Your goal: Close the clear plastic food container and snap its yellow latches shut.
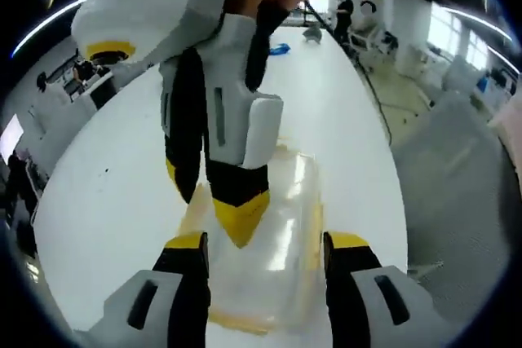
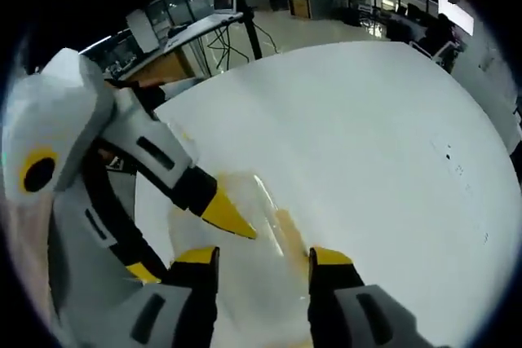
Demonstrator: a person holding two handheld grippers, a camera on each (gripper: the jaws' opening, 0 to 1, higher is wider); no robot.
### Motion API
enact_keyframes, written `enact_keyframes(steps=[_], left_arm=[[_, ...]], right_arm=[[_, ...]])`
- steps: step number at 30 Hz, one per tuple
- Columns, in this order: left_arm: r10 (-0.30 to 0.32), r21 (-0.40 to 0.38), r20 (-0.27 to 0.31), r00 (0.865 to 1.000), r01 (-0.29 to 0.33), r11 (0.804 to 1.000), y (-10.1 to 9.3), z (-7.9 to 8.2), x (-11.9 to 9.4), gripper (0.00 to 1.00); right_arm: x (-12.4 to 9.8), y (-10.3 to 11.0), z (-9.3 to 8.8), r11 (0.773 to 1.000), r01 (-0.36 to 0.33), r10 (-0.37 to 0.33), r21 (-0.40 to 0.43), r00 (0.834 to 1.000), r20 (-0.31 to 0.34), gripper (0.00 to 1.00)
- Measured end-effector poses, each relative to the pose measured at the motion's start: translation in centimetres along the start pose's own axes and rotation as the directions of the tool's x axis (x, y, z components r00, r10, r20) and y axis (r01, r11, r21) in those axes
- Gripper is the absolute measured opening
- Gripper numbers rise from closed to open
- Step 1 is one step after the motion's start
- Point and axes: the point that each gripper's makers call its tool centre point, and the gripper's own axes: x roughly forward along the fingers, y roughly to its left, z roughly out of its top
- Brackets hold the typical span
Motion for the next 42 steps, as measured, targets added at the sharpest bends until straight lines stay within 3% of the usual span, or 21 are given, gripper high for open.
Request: enact_keyframes(steps=[1,4,14,27,30,31,32,34,35,38,42], left_arm=[[-0.002,0.026,-0.025,1.0,0.002,1.0,-0.2,-0.4,0.2,0.57],[0.026,0.004,-0.024,0.999,-0.025,1.0,0.0,-0.3,0.2,0.55],[0.018,-0.015,-0.015,1.0,-0.019,1.0,0.1,-0.2,0.1,0.53],[0.046,-0.031,-0.017,0.999,-0.046,0.998,0.0,-0.2,0.2,0.52],[0.065,-0.027,-0.007,0.998,-0.065,0.998,0.0,-0.3,0.2,0.51],[0.05,-0.033,-0.01,0.999,-0.05,0.998,-0.3,-0.4,0.2,0.51],[0.059,-0.018,-0.009,0.998,-0.059,0.998,-0.3,-0.3,0.1,0.51],[0.09,-0.001,-0.016,0.996,-0.09,0.996,-0.2,-0.3,0.3,0.5],[0.141,0.002,-0.036,0.989,-0.141,0.99,0.3,-0.7,0.3,0.49],[0.129,-0.011,0.002,0.992,-0.129,0.992,0.0,-0.8,1.1,0.49],[0.12,-0.002,-0.002,0.993,-0.12,0.993,0.0,-0.4,1.2,0.49]], right_arm=[[0.1,0.0,-0.2,1.0,-0.007,0.006,-0.016,1.0,-0.027,0.43],[0.3,0.1,0.0,0.999,-0.04,0.039,-0.024,0.998,-0.048,0.44],[0.8,0.2,-0.1,0.993,-0.119,0.113,-0.025,0.979,-0.17,0.43],[0.9,0.3,-0.4,0.985,-0.171,0.163,-0.029,0.969,-0.188,0.41],[1.1,0.3,-0.4,0.977,-0.214,0.205,-0.021,0.957,-0.205,0.39],[1.0,-0.1,-1.0,0.967,-0.248,0.225,-0.06,0.94,-0.257,0.39],[1.3,0.1,-0.2,0.971,-0.239,0.235,0.004,0.948,-0.215,0.39],[1.2,0.2,-0.3,0.969,-0.247,0.237,-0.019,0.946,-0.223,0.39],[1.3,0.3,-0.4,0.969,-0.247,0.237,-0.02,0.946,-0.223,0.39],[1.1,0.6,-0.7,0.973,-0.229,0.217,-0.039,0.956,-0.196,0.39],[1.3,0.5,-0.6,0.975,-0.215,0.204,-0.046,0.962,-0.181,0.39]])
